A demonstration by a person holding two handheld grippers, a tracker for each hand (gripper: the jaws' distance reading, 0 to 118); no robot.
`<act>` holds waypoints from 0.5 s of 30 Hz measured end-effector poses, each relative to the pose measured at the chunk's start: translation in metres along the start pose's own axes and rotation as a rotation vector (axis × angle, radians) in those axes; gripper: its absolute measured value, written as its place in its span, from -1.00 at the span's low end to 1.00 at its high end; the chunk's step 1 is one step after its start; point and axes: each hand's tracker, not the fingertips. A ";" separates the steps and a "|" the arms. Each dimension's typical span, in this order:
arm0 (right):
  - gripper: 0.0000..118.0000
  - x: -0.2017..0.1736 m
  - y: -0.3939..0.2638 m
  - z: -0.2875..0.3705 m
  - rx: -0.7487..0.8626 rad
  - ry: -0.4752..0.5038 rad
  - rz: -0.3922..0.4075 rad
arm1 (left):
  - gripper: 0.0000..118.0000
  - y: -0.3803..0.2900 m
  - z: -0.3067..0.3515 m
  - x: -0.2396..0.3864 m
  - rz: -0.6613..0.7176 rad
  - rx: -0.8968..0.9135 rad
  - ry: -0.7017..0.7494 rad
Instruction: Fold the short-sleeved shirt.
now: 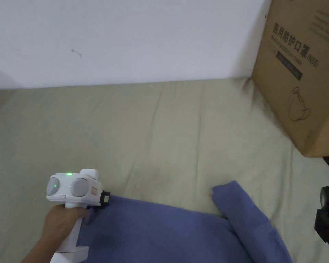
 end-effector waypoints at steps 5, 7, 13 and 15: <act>-0.98 0.010 -0.005 -0.006 -0.051 0.009 -0.019 | -1.00 -0.012 0.024 0.014 -0.011 0.081 0.010; -0.91 0.015 -0.007 -0.015 -0.130 0.029 -0.047 | -1.00 -0.015 0.039 0.012 0.008 0.153 0.012; 0.75 0.017 -0.040 -0.066 -0.394 0.111 -0.101 | -1.00 -0.025 0.092 -0.003 0.072 0.306 -0.087; 0.74 0.012 -0.055 -0.085 -0.447 0.112 -0.081 | -1.00 -0.032 0.112 -0.004 0.064 0.332 -0.100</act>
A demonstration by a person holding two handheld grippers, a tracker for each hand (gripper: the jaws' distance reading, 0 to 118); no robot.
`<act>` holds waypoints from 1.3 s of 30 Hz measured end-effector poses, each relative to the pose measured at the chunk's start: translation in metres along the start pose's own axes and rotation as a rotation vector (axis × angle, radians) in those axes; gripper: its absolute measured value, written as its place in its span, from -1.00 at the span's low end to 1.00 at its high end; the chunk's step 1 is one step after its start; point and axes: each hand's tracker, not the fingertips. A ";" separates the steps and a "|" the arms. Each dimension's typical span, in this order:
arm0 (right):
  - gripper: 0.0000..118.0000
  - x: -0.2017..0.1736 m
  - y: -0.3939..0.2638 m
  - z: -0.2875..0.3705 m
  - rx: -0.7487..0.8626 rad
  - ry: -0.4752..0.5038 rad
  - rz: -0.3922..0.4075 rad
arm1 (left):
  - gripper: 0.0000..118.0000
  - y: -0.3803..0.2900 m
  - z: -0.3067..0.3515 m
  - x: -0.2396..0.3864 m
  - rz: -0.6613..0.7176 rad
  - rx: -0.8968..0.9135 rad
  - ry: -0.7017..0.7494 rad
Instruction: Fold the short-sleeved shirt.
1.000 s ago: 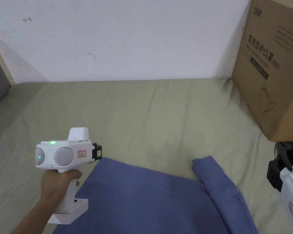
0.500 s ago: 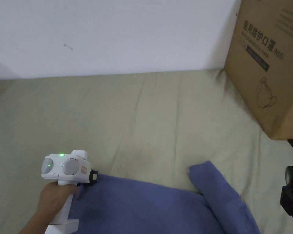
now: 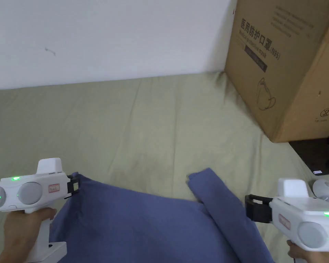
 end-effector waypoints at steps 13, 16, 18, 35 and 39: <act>-0.79 -0.033 -0.036 -0.062 -0.256 0.031 0.036 | -1.00 -0.010 0.062 0.006 0.008 0.046 -0.041; -0.95 -0.019 -0.035 -0.059 -0.236 0.044 0.021 | -1.00 -0.014 0.069 0.005 0.014 0.047 -0.041; -0.95 -0.017 -0.031 -0.043 -0.165 0.037 -0.001 | -1.00 -0.015 0.072 0.011 0.017 0.051 -0.034; -0.96 0.008 0.108 0.165 0.439 0.146 -0.023 | -1.00 0.018 0.208 -0.034 0.104 0.305 0.027; -0.96 0.005 0.157 0.202 0.549 0.159 -0.019 | -1.00 0.065 0.270 -0.035 0.097 0.415 0.059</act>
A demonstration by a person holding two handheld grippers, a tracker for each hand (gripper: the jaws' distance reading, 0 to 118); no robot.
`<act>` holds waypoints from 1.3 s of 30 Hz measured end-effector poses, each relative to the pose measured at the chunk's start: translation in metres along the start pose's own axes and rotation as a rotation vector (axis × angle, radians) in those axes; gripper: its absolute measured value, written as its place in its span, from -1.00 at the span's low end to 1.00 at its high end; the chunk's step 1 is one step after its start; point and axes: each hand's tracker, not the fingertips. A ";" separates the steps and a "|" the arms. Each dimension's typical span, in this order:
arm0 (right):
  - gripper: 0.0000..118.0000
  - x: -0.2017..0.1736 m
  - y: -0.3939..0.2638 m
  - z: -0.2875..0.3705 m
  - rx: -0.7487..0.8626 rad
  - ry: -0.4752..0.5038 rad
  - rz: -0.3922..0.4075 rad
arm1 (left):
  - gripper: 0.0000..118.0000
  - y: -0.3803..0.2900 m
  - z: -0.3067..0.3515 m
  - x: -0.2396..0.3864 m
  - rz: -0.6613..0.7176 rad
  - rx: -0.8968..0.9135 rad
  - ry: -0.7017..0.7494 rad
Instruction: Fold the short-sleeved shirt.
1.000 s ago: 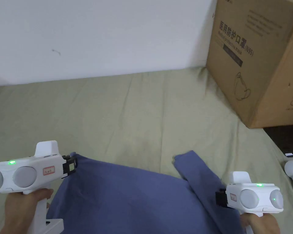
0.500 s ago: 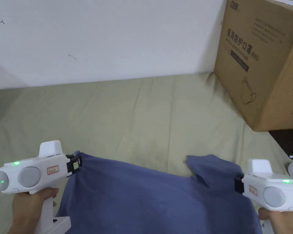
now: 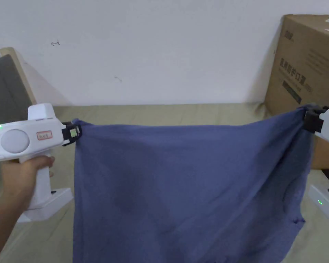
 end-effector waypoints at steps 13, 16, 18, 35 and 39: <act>-0.96 -0.022 0.141 -0.022 0.240 0.027 0.096 | -1.00 0.161 0.015 0.032 -0.066 0.282 0.086; -0.96 -0.023 0.158 -0.036 0.272 0.029 0.086 | -1.00 0.178 0.002 0.036 -0.061 0.299 0.103; -0.96 -0.025 0.167 -0.046 0.291 0.027 0.088 | -1.00 0.195 -0.017 0.033 -0.060 0.310 0.120; -0.96 -0.019 0.061 -0.142 0.083 0.004 0.121 | -1.00 0.097 -0.135 0.033 -0.072 0.224 0.153; -0.96 -0.018 0.008 -0.141 -0.014 0.018 0.125 | -1.00 0.037 -0.145 0.018 -0.078 0.135 0.145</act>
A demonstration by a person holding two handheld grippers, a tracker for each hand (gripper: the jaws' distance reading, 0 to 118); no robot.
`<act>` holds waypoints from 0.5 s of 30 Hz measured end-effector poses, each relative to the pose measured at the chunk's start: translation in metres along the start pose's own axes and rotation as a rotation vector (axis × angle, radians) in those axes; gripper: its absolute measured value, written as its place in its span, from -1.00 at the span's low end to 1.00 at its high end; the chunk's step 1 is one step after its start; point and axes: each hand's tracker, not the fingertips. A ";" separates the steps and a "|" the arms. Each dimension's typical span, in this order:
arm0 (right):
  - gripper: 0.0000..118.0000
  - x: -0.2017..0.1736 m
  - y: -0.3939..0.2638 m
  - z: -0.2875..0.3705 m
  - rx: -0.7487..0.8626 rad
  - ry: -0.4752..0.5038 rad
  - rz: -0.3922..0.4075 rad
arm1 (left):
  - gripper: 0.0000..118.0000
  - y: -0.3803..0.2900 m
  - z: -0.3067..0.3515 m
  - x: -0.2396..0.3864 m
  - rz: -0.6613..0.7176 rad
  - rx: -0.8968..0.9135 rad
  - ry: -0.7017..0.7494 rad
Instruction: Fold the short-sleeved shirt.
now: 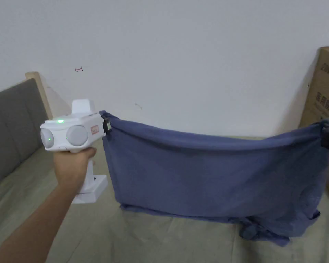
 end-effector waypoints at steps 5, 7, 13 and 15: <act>-0.96 -0.002 -0.058 0.030 -0.062 0.024 -0.020 | -1.00 -0.065 0.032 -0.013 -0.001 -0.074 -0.019; -0.96 -0.003 -0.080 0.048 -0.091 0.036 -0.017 | -1.00 -0.090 0.054 -0.022 0.001 -0.106 -0.032; -0.96 -0.004 -0.142 0.119 -0.170 0.101 -0.048 | -1.00 -0.168 0.115 -0.058 -0.017 -0.235 -0.013; -0.96 -0.006 -0.163 0.145 -0.201 0.130 -0.082 | -1.00 -0.190 0.147 -0.066 0.012 -0.256 -0.011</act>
